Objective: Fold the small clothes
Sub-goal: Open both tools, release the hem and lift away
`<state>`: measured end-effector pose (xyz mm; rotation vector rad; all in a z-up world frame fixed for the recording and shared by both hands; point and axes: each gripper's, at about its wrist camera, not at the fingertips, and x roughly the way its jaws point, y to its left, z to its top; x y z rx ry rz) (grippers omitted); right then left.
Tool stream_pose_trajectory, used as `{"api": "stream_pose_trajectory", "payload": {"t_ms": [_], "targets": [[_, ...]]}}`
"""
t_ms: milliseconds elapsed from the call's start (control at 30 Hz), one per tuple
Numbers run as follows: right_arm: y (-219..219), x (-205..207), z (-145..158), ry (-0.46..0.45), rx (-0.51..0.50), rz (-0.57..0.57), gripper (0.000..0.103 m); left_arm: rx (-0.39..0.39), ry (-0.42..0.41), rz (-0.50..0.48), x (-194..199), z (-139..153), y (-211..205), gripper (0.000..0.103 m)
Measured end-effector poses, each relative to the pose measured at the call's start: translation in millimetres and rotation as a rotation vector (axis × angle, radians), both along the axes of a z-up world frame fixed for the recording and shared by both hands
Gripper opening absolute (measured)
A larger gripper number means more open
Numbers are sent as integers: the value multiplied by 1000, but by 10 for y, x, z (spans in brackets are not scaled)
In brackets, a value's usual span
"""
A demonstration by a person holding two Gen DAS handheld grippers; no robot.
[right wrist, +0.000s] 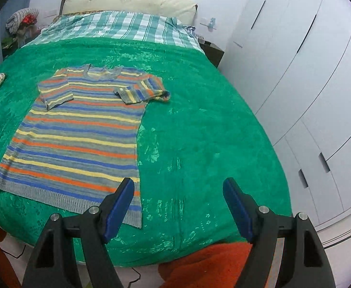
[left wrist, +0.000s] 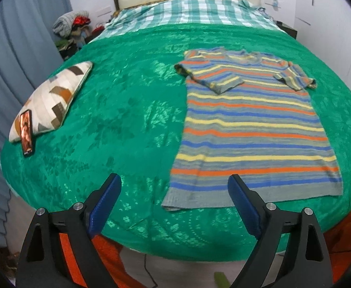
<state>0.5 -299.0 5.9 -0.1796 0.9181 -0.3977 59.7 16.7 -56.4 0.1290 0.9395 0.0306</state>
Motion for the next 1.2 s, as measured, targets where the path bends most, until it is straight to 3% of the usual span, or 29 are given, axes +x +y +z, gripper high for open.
{"api": "stream_pose_trajectory", "payload": {"t_ms": [400, 1200], "targets": [[72, -10, 93, -13, -22, 11, 76, 56, 0, -37, -31, 142, -245, 95], [231, 45, 137, 16, -141, 45, 76, 150, 14, -68, -68, 119, -416, 97]]}}
